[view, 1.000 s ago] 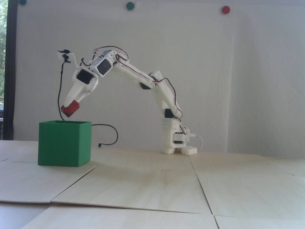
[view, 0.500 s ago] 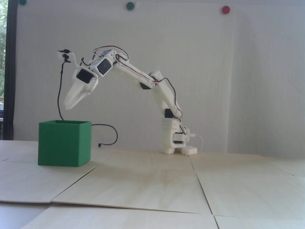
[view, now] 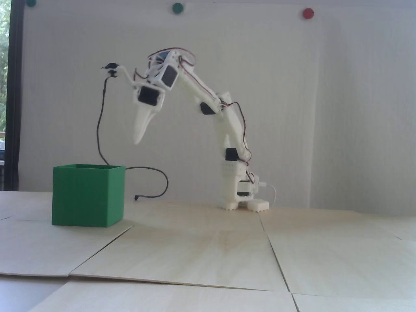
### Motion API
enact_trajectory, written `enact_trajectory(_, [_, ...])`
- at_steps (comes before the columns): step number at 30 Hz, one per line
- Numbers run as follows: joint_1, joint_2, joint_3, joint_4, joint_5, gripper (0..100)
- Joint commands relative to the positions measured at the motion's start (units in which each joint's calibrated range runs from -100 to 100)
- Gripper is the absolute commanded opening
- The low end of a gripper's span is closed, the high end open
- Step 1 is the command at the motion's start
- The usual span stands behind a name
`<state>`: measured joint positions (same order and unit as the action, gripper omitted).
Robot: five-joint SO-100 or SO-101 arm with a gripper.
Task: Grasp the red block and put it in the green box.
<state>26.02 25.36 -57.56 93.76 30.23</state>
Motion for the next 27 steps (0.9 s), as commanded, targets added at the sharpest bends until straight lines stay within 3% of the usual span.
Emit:
enact_trajectory(1, [-6.28,-18.53,1.93,5.48,3.34,2])
enact_trajectory(5, [-9.5,-25.56,9.21,4.97,4.28,2])
enact_trajectory(12, [-14.8,-34.96,28.82,5.48,-10.5,2])
enact_trajectory(21, [-18.5,-45.14,48.25,1.18,-19.61,2])
enact_trajectory(24, [-19.47,-48.14,48.25,1.01,-18.26,2])
enact_trajectory(27, [-22.77,-49.64,48.25,1.43,-10.76,2])
